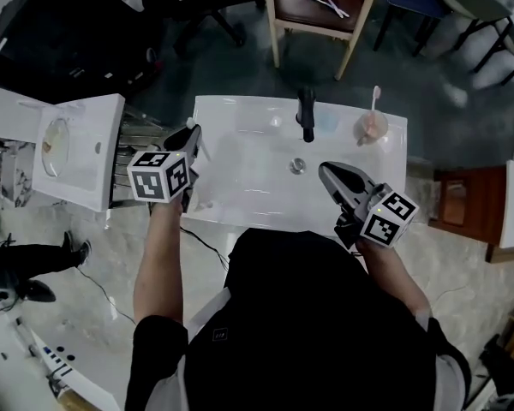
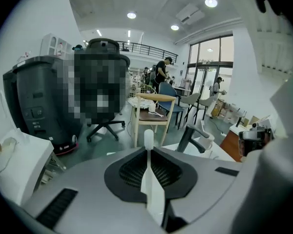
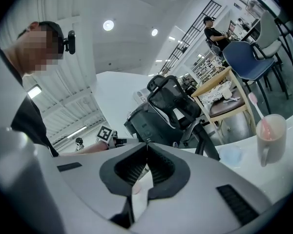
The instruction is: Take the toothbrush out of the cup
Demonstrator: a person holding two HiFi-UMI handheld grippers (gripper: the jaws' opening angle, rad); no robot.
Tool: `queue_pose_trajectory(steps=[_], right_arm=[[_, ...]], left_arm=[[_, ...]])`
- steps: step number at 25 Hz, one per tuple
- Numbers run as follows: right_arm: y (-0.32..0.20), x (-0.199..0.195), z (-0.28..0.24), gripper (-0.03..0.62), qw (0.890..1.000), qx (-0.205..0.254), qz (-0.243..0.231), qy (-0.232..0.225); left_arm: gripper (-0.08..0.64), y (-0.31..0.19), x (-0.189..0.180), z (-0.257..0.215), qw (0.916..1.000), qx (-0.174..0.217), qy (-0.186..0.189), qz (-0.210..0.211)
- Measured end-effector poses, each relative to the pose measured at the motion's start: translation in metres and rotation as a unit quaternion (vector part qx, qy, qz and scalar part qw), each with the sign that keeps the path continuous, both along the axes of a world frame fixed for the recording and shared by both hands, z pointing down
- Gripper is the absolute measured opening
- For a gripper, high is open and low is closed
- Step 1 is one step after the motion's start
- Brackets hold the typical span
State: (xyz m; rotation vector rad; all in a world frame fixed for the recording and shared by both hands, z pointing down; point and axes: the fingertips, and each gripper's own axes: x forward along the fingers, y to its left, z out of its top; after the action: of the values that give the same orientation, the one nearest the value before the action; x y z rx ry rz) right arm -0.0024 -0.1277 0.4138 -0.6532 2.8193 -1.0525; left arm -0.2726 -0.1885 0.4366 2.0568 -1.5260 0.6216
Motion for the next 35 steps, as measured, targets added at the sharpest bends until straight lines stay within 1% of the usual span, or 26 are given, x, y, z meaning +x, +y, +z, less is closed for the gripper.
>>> queue_pose_trajectory(steps=[3, 7, 9, 11, 16, 20, 23, 26, 28, 30, 32, 35], right_arm=[[-0.004, -0.016, 0.001, 0.028, 1.0, -0.001, -0.007, 0.003], [-0.014, -0.038, 0.009, 0.028, 1.0, -0.014, -0.016, 0.012], [-0.018, -0.05, 0.012, 0.028, 0.999, -0.019, -0.02, 0.016], [-0.02, -0.061, 0.016, 0.028, 0.999, -0.024, -0.025, 0.022], [-0.027, -0.087, 0.021, 0.028, 0.998, -0.031, -0.032, 0.034], [-0.028, -0.099, 0.028, 0.028, 0.998, -0.038, -0.038, 0.045], [-0.028, -0.103, 0.032, 0.028, 0.997, -0.042, -0.036, 0.055], [-0.03, -0.102, 0.034, 0.028, 0.997, -0.043, -0.03, 0.063], [-0.03, -0.102, 0.035, 0.028, 0.996, -0.043, -0.026, 0.067], [-0.029, -0.103, 0.036, 0.028, 0.996, -0.043, -0.025, 0.071], [-0.029, -0.104, 0.036, 0.028, 0.996, -0.041, -0.026, 0.075], [-0.029, -0.104, 0.035, 0.028, 0.996, -0.036, -0.024, 0.08]], left_arm=[[0.034, -0.016, -0.018, 0.024, 0.9991, -0.039, -0.01, 0.014], [0.034, -0.036, -0.043, 0.064, 0.9953, -0.088, -0.031, 0.026], [0.034, -0.042, -0.054, 0.084, 0.9928, -0.108, -0.039, 0.033], [0.034, -0.045, -0.062, 0.102, 0.9907, -0.124, -0.04, 0.041], [0.034, -0.049, -0.069, 0.142, 0.9854, -0.159, -0.017, 0.059], [0.031, -0.054, -0.072, 0.172, 0.9796, -0.188, -0.005, 0.07], [0.031, -0.058, -0.076, 0.188, 0.9764, -0.207, 0.012, 0.061], [0.031, -0.061, -0.077, 0.202, 0.9721, -0.225, 0.042, 0.049], [0.031, -0.062, -0.076, 0.209, 0.9692, -0.234, 0.061, 0.045], [0.031, -0.064, -0.077, 0.213, 0.9676, -0.238, 0.071, 0.043], [0.031, -0.066, -0.08, 0.219, 0.9678, -0.241, 0.057, 0.044], [0.032, -0.067, -0.084, 0.226, 0.9687, -0.241, 0.007, 0.058]])
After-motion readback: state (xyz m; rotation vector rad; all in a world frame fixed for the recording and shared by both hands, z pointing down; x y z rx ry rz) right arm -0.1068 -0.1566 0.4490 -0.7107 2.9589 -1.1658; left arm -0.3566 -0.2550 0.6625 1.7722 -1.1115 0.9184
